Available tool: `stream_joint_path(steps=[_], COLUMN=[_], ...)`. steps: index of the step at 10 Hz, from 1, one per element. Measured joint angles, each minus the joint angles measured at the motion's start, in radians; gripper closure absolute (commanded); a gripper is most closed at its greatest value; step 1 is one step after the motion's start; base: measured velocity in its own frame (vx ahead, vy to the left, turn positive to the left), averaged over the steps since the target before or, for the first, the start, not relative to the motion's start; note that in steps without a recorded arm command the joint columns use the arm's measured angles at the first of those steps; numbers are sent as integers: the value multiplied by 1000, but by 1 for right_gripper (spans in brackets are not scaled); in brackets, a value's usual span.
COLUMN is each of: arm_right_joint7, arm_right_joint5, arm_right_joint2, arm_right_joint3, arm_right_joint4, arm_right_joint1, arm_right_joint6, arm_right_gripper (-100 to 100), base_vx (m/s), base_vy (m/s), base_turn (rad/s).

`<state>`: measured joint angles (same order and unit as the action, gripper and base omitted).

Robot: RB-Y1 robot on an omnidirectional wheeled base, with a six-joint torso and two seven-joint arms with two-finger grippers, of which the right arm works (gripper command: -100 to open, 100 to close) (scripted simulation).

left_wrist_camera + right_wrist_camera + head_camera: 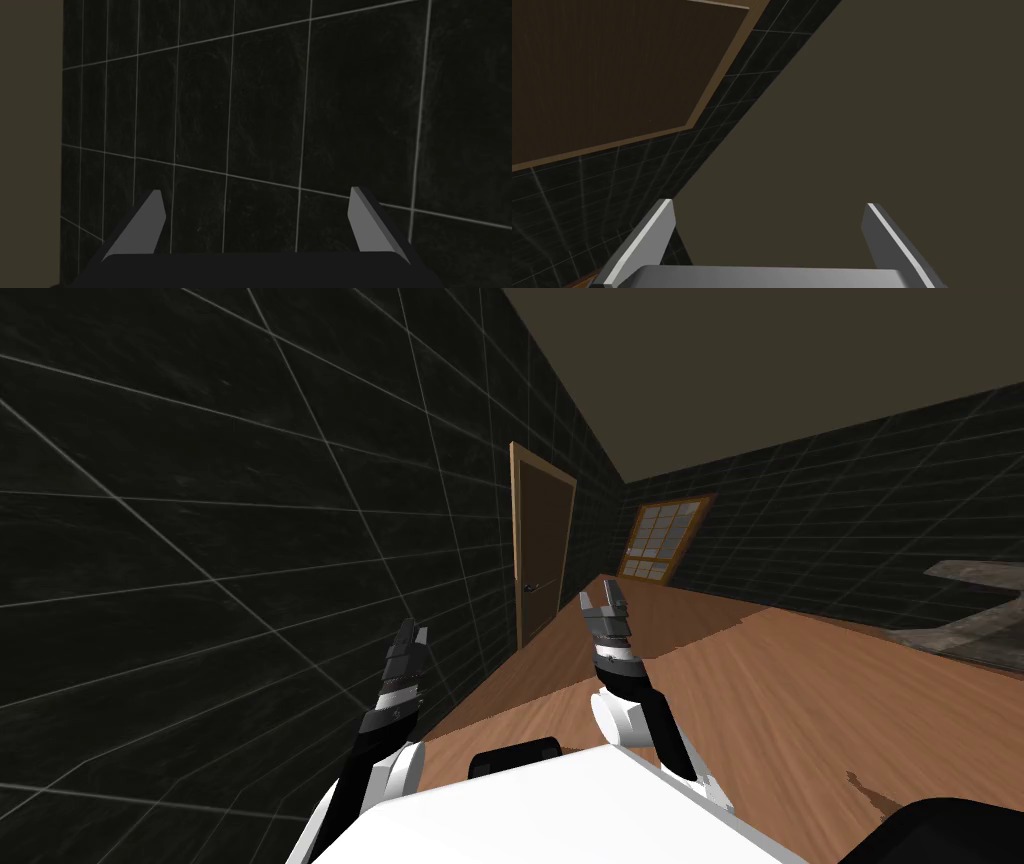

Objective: Pull the door open

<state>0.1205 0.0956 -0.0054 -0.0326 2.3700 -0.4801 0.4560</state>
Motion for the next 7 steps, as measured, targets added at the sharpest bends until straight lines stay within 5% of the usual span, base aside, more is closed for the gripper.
stream_joint_path(steps=[7], arm_right_joint7=[-33], arm_right_joint5=[15], arm_right_joint2=[-54], arm_right_joint3=[-20], arm_right_joint4=[-166], arm_right_joint1=[64], arm_right_joint6=[21], arm_right_gripper=[-100], base_vx=[82], base_vy=[-84], base_turn=[88])
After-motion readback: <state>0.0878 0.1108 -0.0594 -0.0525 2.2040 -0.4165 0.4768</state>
